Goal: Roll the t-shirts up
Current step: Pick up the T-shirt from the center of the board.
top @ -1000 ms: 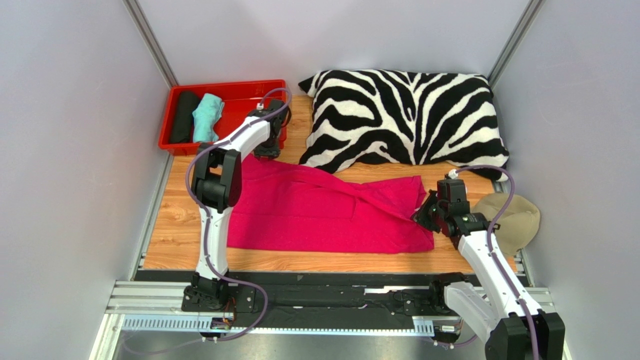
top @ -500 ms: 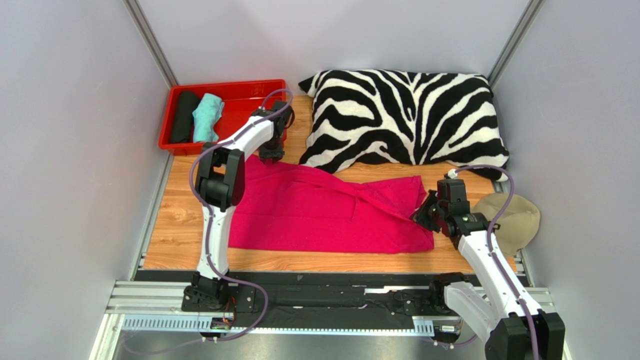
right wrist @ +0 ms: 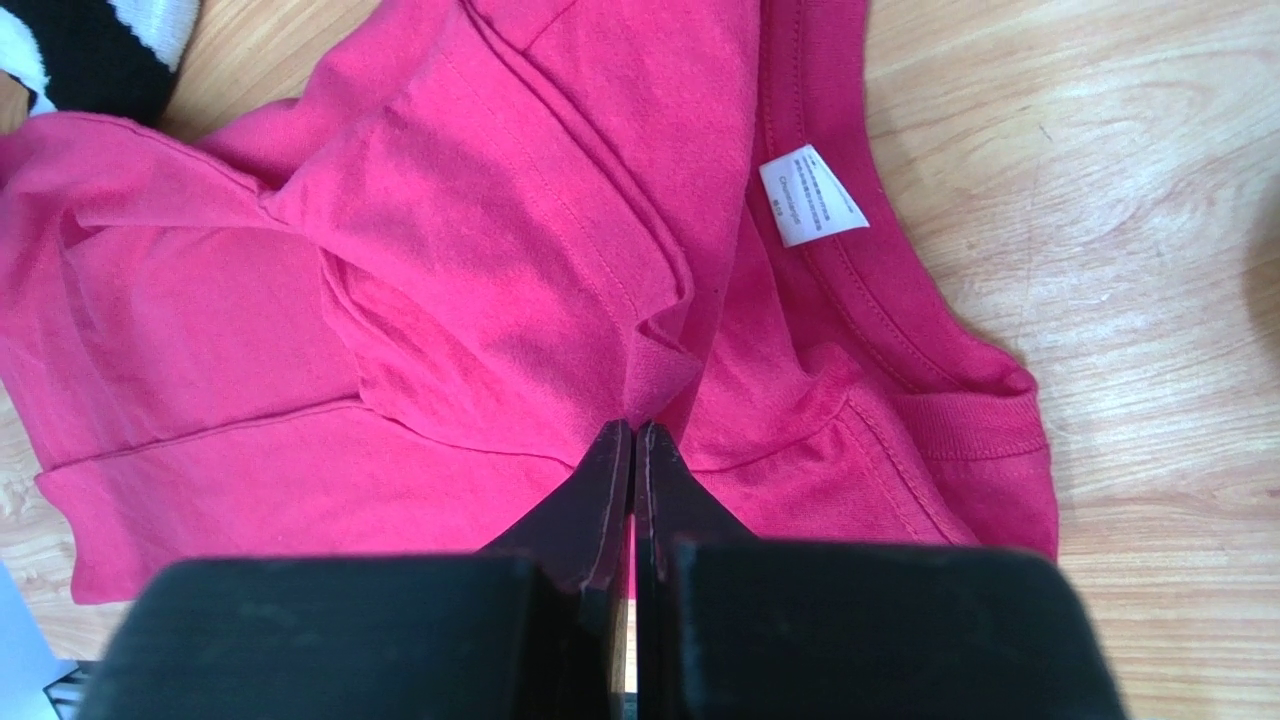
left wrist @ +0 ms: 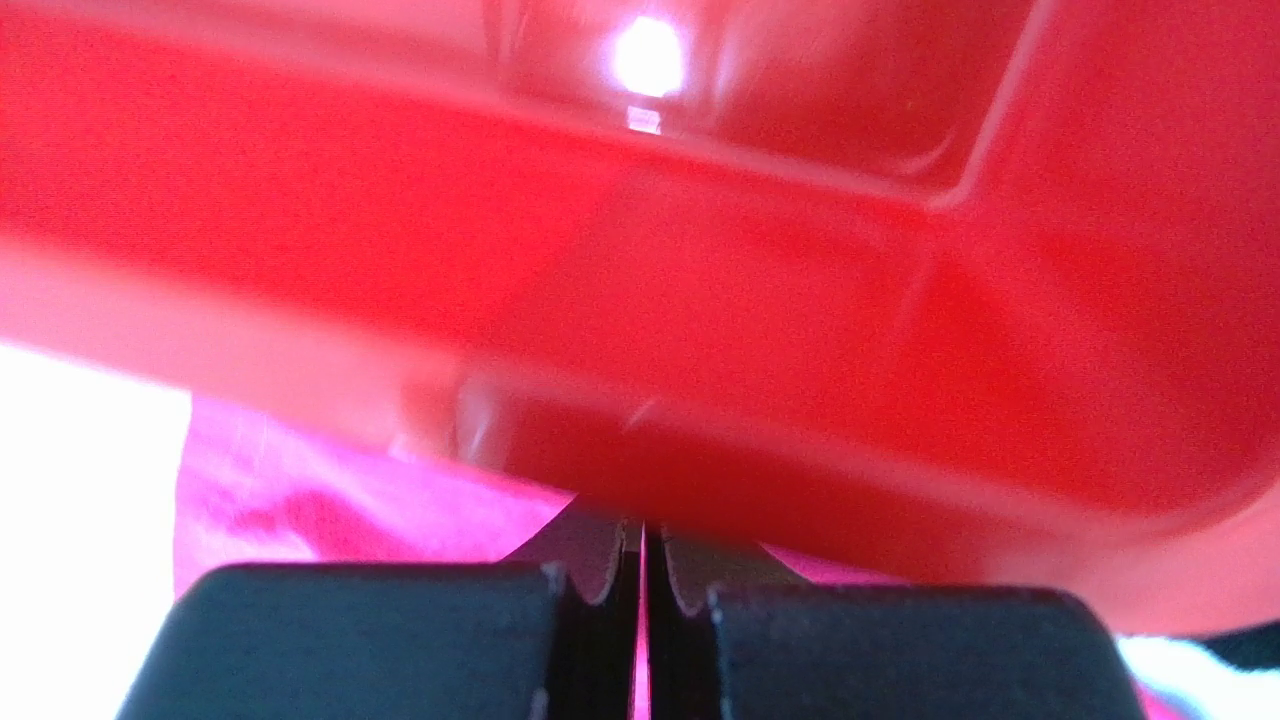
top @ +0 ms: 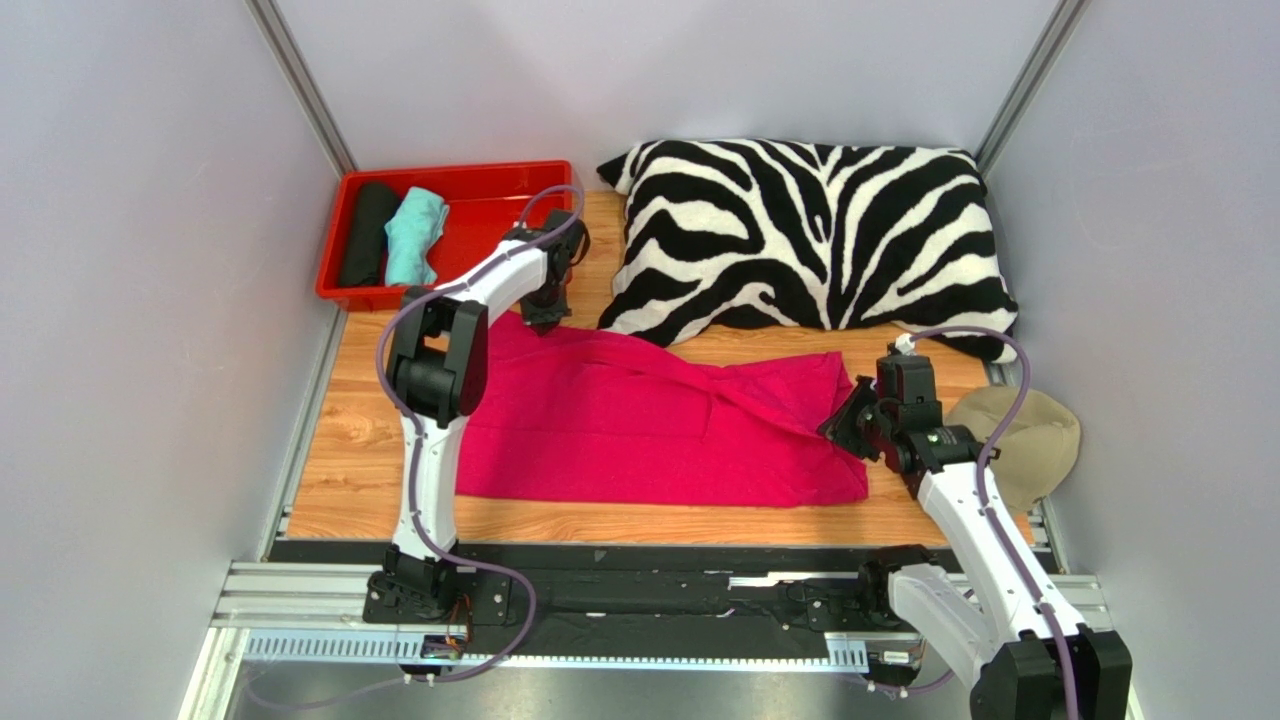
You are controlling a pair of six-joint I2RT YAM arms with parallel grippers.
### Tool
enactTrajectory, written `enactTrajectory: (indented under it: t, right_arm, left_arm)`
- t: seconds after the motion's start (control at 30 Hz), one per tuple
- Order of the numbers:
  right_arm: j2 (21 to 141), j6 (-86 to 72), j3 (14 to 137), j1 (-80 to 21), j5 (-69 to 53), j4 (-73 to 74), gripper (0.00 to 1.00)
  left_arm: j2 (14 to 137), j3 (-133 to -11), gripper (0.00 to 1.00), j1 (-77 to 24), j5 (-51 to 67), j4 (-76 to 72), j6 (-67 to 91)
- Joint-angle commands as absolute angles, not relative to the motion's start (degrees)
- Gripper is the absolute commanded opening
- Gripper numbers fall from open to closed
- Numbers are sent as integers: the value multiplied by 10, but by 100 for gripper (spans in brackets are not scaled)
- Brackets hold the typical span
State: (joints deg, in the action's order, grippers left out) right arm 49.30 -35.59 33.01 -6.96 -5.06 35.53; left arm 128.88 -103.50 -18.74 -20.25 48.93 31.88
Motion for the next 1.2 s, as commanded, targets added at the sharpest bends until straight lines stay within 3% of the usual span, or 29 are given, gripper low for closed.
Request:
enactTrajectory:
  t: [0.0,0.83,0.9,1.0,1.17]
  right_arm:
    - [503,-352,347,-71,-67,320,0]
    - [451,-397,299,-141,-39,389,0]
    - [454,-391,303,-141,-27,389,0]
    - [466,-381,317,-141,-14,389,0]
    - [475,-380,331,-141,-9,381,0]
  left_arm:
    - [1241,-961,0,-186,-193,467,354]
    - [1046,-699,0,-174,-187,396,362]
    - [1035,-700,6,-174,-186,377,347]
    - [1038,-736,30,-172,-208,387,331]
    - [1070,-811,43,-162,-231,428,296]
